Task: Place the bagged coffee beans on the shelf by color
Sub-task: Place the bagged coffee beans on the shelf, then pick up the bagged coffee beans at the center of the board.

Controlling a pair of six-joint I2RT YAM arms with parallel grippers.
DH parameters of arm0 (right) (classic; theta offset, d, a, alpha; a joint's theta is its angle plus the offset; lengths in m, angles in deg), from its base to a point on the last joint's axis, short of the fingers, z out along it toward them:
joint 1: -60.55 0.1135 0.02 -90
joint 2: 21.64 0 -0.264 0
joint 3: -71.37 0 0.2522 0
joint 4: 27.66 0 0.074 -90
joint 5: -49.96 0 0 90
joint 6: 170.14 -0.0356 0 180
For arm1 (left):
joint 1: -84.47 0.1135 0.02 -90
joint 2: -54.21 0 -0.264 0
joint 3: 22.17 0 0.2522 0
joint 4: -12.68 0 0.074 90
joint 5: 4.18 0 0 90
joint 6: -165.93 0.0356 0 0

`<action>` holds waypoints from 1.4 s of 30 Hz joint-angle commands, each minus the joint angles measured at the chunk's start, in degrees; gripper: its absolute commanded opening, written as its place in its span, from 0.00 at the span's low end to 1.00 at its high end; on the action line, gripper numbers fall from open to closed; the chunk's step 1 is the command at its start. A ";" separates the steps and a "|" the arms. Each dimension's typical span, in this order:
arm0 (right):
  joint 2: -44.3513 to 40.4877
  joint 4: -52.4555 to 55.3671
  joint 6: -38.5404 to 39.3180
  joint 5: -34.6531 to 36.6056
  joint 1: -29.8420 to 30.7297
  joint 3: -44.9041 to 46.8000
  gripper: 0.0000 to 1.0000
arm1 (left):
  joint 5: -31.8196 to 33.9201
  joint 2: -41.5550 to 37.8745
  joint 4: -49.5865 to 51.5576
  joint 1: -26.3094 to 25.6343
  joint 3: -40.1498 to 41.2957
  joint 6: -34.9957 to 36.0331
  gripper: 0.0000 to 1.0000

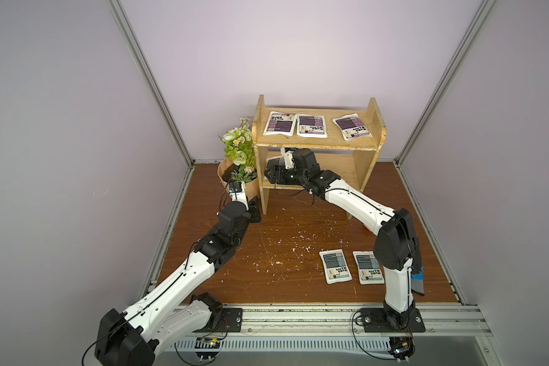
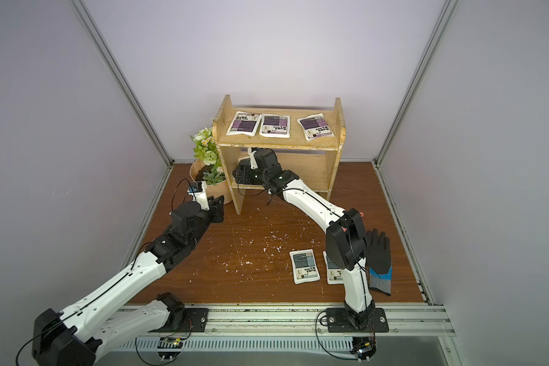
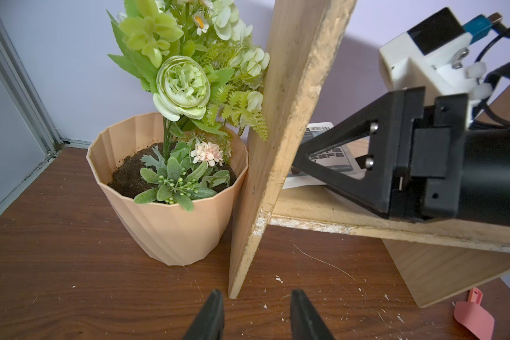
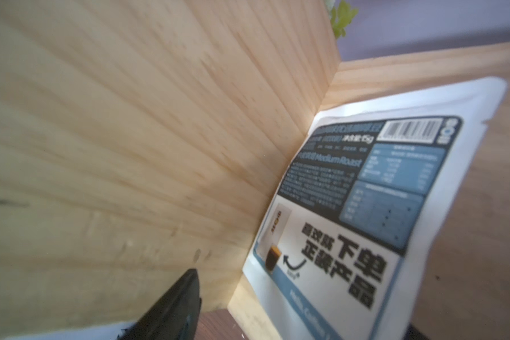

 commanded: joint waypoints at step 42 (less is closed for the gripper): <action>-69.36 16.09 -12.19 -6.08 -9.48 80.58 0.65 | -57.79 41.69 1.40 -16.44 -5.73 0.77 0.66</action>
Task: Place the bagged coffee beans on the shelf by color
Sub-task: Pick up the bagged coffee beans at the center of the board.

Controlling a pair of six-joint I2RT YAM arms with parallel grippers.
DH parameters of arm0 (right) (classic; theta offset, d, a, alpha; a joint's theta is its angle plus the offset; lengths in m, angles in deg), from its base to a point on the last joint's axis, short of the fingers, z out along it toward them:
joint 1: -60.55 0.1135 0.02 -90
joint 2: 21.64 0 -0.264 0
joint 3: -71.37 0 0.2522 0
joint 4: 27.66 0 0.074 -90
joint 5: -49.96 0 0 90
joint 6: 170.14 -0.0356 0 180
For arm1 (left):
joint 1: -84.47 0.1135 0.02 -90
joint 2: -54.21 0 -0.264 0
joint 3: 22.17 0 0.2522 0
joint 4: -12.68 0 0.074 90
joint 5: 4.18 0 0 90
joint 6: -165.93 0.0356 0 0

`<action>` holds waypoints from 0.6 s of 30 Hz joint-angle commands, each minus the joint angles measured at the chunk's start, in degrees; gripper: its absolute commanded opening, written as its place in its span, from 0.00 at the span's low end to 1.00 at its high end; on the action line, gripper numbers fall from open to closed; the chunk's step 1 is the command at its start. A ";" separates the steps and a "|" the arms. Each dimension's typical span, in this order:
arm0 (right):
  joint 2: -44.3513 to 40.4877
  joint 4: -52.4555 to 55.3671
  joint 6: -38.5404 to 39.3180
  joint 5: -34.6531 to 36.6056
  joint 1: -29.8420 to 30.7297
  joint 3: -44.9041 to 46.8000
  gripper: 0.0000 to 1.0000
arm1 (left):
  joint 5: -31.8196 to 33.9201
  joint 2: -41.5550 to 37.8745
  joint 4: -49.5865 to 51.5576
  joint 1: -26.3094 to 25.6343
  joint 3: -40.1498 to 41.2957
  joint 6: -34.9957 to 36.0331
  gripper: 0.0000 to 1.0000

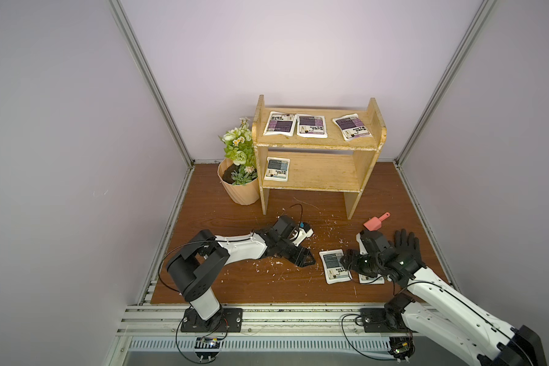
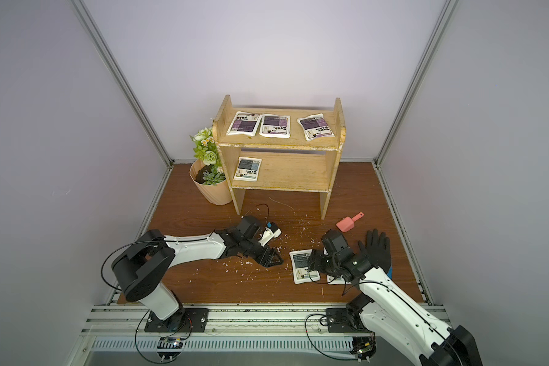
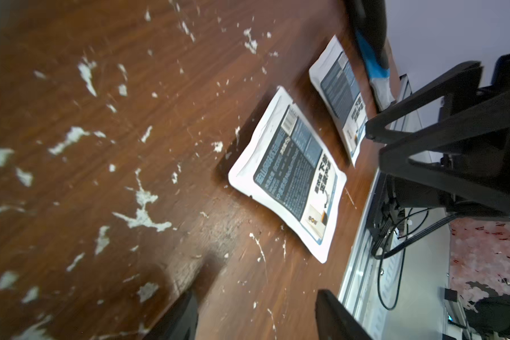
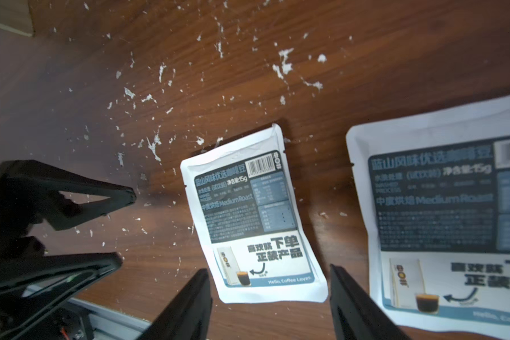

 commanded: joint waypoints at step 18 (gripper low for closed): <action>2.64 -12.15 5.88 -11.21 -7.89 9.18 0.62 | 0.47 12.99 6.00 -5.00 -12.85 1.02 0.65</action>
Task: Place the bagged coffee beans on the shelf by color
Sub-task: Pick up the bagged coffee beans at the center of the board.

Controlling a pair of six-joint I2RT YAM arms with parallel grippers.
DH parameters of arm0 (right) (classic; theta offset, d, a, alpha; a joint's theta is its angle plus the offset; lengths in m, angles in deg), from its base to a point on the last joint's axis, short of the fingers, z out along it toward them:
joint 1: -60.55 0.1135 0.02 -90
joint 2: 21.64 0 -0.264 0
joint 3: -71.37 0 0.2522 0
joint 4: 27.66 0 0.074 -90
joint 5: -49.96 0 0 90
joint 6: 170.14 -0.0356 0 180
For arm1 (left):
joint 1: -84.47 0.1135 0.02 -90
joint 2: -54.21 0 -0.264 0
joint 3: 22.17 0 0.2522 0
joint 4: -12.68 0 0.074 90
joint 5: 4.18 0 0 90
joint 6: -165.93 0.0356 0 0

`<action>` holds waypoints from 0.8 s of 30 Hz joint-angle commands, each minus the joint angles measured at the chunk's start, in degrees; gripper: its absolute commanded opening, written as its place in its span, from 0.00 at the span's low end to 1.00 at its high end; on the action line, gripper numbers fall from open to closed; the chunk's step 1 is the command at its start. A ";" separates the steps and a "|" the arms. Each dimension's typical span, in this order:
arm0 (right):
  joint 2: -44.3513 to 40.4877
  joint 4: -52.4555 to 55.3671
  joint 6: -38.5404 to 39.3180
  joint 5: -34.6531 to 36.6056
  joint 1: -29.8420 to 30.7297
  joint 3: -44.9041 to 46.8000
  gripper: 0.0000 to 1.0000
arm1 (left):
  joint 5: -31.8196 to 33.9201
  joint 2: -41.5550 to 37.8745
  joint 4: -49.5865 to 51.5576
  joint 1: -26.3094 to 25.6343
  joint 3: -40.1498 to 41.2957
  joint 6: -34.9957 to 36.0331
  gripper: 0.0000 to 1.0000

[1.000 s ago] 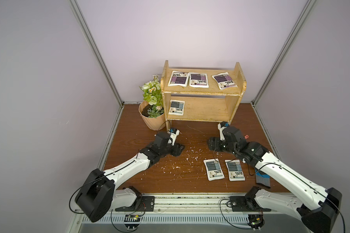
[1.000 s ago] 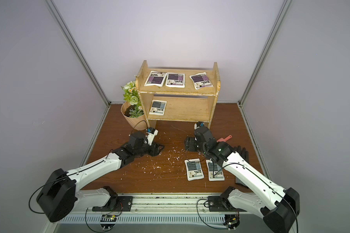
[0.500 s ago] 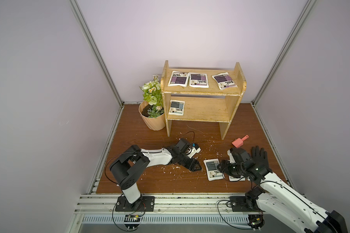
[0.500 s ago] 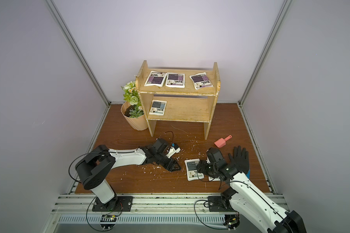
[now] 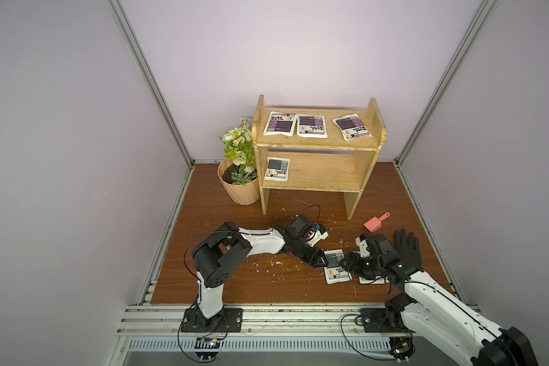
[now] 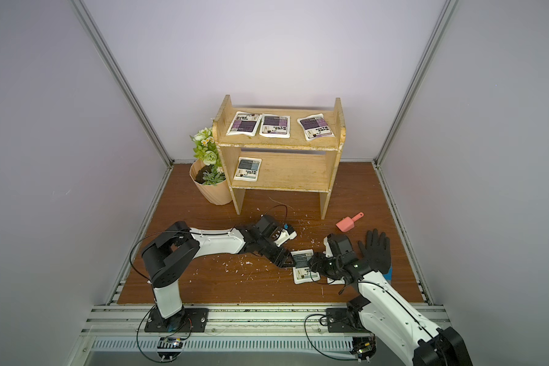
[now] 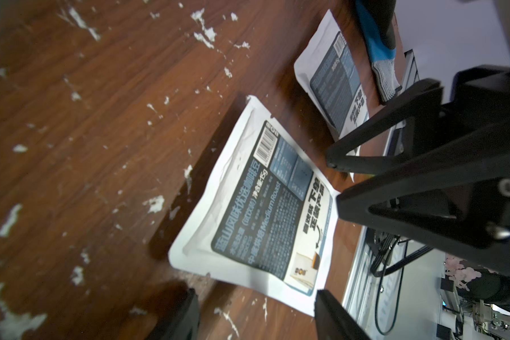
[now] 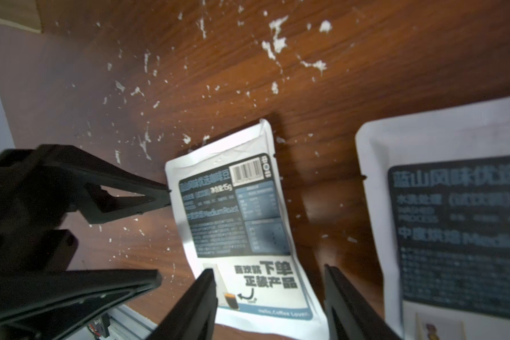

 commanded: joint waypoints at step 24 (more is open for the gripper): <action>4.27 -22.29 0.97 -16.63 -0.84 2.84 0.30 | 1.58 3.71 6.85 0.20 -3.98 5.41 0.16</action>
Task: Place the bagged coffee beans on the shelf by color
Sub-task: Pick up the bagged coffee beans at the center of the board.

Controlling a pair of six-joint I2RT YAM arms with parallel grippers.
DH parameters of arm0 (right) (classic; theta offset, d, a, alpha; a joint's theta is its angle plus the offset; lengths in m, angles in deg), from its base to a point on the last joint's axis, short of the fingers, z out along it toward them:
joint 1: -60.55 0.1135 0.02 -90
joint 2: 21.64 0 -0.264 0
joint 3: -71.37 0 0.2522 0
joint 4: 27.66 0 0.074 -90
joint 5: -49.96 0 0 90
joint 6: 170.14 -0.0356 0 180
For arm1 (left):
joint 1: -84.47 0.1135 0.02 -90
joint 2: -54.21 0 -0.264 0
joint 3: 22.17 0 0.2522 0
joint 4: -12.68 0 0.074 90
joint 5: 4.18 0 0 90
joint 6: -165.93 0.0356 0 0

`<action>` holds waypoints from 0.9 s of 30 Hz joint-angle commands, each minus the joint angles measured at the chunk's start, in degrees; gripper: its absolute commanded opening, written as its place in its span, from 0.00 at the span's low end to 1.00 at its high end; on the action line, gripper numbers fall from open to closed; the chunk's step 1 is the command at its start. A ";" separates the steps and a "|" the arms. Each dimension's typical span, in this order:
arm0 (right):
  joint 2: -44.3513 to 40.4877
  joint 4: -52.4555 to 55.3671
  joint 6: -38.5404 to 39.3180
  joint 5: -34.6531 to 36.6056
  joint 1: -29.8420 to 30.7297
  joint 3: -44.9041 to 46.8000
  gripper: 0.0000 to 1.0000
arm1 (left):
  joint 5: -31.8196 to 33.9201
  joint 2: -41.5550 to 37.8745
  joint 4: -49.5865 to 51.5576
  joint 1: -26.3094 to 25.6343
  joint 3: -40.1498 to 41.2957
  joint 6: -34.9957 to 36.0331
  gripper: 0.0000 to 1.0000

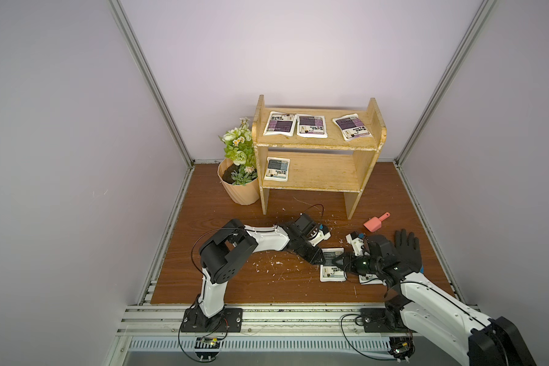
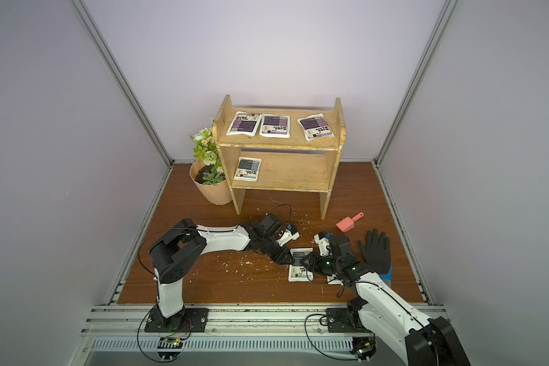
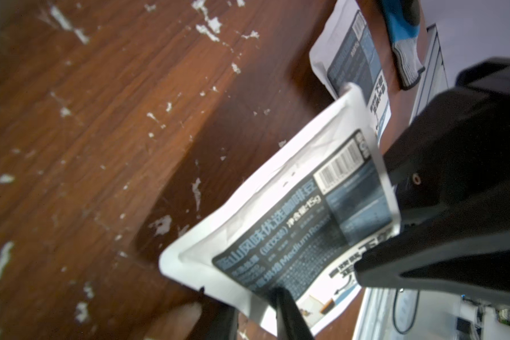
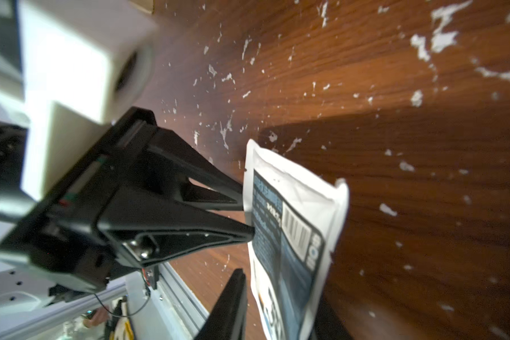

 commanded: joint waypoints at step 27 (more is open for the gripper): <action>4.76 1.62 3.13 1.98 0.27 -22.87 0.00 | 4.78 -22.23 -6.10 7.00 3.84 -2.97 0.31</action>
